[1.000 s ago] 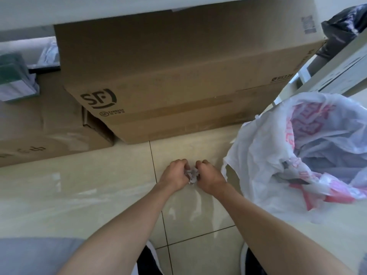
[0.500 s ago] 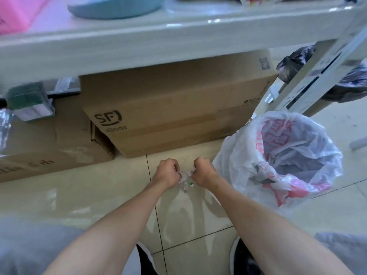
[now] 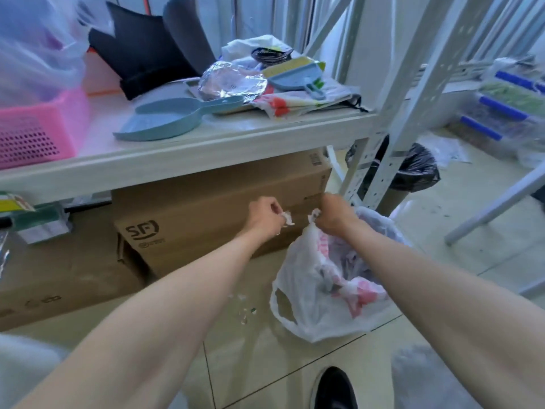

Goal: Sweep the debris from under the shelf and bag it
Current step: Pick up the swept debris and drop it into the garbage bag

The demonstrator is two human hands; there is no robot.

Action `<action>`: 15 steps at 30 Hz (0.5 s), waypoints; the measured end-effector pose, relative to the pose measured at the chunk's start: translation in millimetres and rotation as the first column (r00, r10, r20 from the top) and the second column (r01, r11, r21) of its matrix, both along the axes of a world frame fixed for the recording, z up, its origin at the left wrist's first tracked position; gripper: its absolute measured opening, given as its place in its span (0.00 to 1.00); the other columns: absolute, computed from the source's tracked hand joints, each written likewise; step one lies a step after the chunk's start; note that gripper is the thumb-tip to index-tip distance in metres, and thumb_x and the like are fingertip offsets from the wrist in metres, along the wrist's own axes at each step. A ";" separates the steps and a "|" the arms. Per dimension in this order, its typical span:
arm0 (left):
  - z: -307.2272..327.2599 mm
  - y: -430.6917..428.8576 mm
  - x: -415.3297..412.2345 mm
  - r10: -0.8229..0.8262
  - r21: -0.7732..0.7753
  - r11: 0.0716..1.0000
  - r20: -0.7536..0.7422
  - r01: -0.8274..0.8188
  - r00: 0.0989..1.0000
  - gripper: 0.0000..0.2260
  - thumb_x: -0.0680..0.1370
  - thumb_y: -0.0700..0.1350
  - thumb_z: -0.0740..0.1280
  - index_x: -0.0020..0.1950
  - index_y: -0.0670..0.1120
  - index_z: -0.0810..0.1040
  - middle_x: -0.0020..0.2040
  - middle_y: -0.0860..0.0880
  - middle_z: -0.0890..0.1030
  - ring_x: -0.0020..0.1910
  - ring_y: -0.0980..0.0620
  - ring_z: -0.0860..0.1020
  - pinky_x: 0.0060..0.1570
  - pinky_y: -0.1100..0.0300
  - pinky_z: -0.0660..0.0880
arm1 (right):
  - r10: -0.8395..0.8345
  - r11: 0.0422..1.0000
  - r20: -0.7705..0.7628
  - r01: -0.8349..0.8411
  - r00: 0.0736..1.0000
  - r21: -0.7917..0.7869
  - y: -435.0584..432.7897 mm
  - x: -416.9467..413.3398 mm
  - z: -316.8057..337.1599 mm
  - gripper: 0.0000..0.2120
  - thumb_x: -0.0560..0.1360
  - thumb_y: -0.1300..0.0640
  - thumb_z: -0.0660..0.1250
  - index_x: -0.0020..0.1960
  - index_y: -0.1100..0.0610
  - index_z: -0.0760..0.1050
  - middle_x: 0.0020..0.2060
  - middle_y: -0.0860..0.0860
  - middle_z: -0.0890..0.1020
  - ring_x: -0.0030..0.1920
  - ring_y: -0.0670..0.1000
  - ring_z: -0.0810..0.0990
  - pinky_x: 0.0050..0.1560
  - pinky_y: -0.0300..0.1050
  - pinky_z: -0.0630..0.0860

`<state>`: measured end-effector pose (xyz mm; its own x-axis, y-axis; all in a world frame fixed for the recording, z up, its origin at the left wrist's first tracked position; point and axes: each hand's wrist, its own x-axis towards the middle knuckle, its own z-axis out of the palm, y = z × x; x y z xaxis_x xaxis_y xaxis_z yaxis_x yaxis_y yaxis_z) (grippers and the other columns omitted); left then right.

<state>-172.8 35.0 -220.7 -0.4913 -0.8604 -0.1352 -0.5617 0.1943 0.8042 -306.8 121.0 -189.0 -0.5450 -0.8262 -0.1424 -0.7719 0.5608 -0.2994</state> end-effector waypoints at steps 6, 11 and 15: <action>6.6 47.6 -88.5 -0.168 0.028 0.985 -0.043 0.169 0.985 0.03 0.70 0.37 0.71 0.40 0.43 0.80 0.42 0.45 0.81 0.43 0.47 0.80 0.45 0.56 0.79 | -0.109 0.980 -0.102 0.124 0.989 0.157 47.2 -69.6 3.2 0.08 0.73 0.61 0.66 0.43 0.58 0.66 0.48 0.58 0.76 0.44 0.60 0.74 0.41 0.47 0.70; -23.4 71.2 -125.2 -0.313 0.068 0.949 0.098 0.308 0.945 0.10 0.73 0.40 0.72 0.34 0.47 0.74 0.41 0.43 0.80 0.42 0.50 0.80 0.38 0.59 0.72 | -0.106 0.966 -0.077 0.121 0.991 0.227 71.3 -92.1 -30.1 0.13 0.71 0.59 0.70 0.53 0.60 0.73 0.53 0.57 0.75 0.53 0.60 0.76 0.51 0.50 0.75; -34.0 74.5 -125.4 -0.397 0.140 0.915 0.139 0.379 0.907 0.09 0.72 0.42 0.75 0.49 0.46 0.76 0.46 0.48 0.78 0.47 0.51 0.76 0.42 0.61 0.68 | -0.062 0.958 -0.096 0.086 0.993 0.274 77.7 -94.0 -45.7 0.20 0.69 0.56 0.73 0.58 0.57 0.73 0.55 0.56 0.77 0.55 0.58 0.77 0.51 0.49 0.76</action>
